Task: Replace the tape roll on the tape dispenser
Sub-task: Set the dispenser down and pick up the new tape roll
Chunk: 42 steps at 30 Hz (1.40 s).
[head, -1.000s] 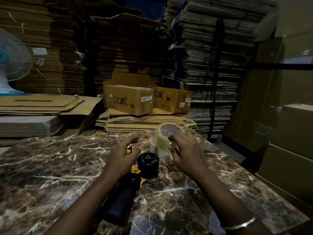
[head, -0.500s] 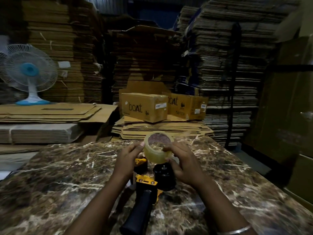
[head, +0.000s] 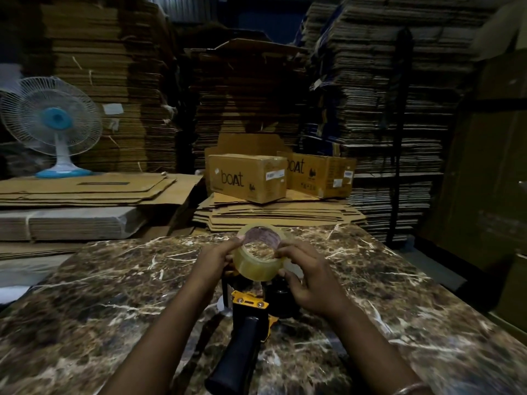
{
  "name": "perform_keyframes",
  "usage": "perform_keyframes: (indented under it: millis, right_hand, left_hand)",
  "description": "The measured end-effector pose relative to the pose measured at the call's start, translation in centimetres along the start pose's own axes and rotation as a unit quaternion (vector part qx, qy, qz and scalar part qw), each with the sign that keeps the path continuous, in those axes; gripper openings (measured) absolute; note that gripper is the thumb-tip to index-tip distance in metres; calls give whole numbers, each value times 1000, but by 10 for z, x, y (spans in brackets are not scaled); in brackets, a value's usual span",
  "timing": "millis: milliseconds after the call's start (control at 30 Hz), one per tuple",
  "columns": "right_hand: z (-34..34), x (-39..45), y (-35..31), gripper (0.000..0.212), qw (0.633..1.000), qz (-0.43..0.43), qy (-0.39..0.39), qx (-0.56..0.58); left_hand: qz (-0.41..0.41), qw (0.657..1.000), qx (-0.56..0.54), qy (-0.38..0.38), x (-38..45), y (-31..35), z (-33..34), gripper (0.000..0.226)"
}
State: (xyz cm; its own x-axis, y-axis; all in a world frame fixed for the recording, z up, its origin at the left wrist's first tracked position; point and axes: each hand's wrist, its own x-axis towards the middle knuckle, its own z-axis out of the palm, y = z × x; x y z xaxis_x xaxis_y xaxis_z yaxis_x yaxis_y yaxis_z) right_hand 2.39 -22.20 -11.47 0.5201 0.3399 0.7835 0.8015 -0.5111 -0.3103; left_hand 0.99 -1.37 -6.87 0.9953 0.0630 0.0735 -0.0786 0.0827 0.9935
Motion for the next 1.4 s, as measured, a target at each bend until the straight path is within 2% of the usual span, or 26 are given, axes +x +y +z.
perform_keyframes:
  millis: [133,233,367,500,600,733,867,1000,1100,1233,1300,1400]
  right_hand:
    - [4,-3,-11,39,994,78,53,63]
    - [7,-2,-17,55,984,131,90,77]
    - [13,1,-20,85,976,179,97,76]
    - [19,3,-15,101,966,207,118,98]
    - [19,2,-9,107,959,220,114,136]
    - [10,-1,-3,99,946,182,100,248]
    - [-4,-3,6,98,926,173,111,316]
    - [-14,-3,17,105,900,164,99,392]
    - [-19,1,15,103,853,166,70,491]
    - [-24,1,12,99,756,186,25,627]
    - [-23,0,13,94,718,186,19,671]
    - [-24,-2,14,98,674,199,37,710]
  left_hand:
    - [-14,999,-43,17,-2,0,3,19]
    - [-27,997,-58,32,-1,-4,8,20]
    - [-15,999,-30,9,-4,-4,14,24]
    - [-22,999,-14,-32,-6,-6,19,25]
    - [-22,997,14,-70,-6,-7,17,25]
    - [-23,990,58,-123,-9,-7,18,30]
    - [-41,996,25,-69,-6,-5,20,44]
    - [8,1000,18,-1,1,-4,14,30]
    - [39,999,3,4,4,-3,12,23]
    - [49,996,5,-69,11,2,17,29]
    - [25,993,-13,-113,12,6,25,36]
    - [-38,984,-56,-163,12,7,37,42]
